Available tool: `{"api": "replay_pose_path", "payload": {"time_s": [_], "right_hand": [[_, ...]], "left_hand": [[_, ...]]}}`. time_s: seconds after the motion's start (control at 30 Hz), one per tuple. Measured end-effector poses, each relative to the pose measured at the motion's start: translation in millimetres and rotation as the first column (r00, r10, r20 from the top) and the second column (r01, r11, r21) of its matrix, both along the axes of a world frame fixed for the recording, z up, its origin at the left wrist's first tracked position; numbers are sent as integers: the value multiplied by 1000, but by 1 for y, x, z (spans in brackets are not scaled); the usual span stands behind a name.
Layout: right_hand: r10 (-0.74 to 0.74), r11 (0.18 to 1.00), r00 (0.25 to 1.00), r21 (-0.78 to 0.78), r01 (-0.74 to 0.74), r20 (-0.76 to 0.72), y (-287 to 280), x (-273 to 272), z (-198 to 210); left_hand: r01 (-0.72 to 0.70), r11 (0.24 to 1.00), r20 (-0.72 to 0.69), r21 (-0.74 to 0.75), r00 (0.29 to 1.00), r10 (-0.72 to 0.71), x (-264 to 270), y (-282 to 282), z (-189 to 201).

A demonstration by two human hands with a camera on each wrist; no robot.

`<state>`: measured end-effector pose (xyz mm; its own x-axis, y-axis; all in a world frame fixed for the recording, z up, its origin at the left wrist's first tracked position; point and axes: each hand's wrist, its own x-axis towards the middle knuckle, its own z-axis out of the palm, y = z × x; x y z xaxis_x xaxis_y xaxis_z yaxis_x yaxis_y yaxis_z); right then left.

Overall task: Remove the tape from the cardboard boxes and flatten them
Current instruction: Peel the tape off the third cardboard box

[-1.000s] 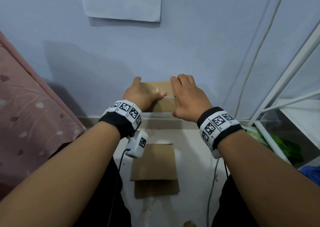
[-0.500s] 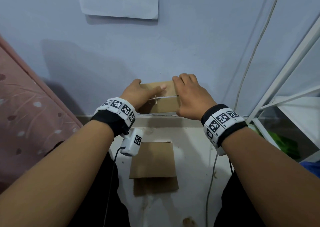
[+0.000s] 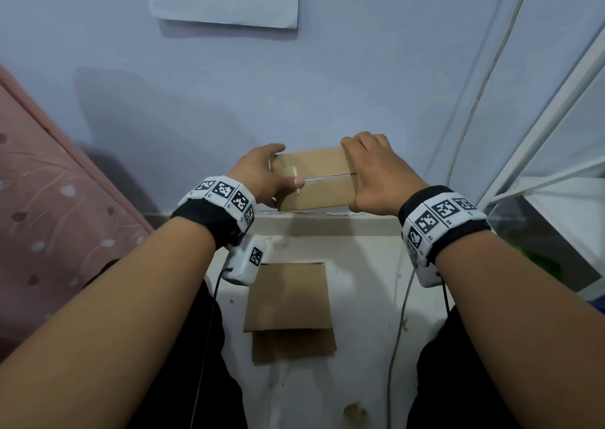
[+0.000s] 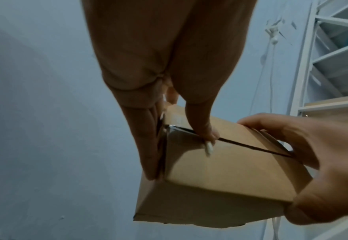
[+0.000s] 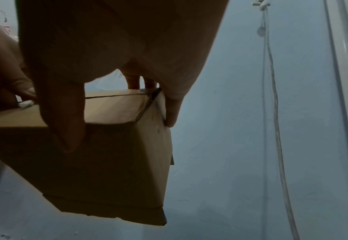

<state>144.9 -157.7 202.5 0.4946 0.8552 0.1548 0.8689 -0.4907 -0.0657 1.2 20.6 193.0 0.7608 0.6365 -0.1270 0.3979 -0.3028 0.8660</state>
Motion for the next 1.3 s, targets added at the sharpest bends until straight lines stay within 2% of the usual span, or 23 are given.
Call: {"api": "replay_pose_path", "payload": {"time_s": [0.13, 0.3, 0.43, 0.57, 0.8, 0.93, 1.13, 1.3], "right_hand": [[0, 1000, 1000, 27, -1, 14, -4, 3, 3], [57, 998, 998, 20, -58, 34, 2, -4, 4], [47, 999, 999, -9, -48, -25, -2, 1, -2], [39, 999, 999, -35, -40, -33, -2, 2, -6], [-5, 995, 999, -100, 0, -50, -5, 10, -11], [-33, 991, 998, -131, 27, -46, -6, 14, -16], [-34, 989, 999, -148, 29, -33, -9, 18, -16], [-60, 991, 997, -127, 53, -55, -12, 20, -11]], "left_hand": [[11, 997, 20, -72, 1000, -10, 0, -8, 6], [-102, 991, -69, 86, 992, 108, 8, -22, -1], [-92, 987, -95, 135, 990, 106, 11, -19, -7], [-69, 992, -101, 103, 992, 79, 7, -16, -6], [40, 991, -87, -130, 995, -52, 2, -14, -3], [96, 976, -100, -193, 988, -117, 4, -8, -9], [150, 963, -127, -224, 975, -181, 2, -6, -11], [70, 992, -77, -108, 994, -79, 2, -20, -3]]}}
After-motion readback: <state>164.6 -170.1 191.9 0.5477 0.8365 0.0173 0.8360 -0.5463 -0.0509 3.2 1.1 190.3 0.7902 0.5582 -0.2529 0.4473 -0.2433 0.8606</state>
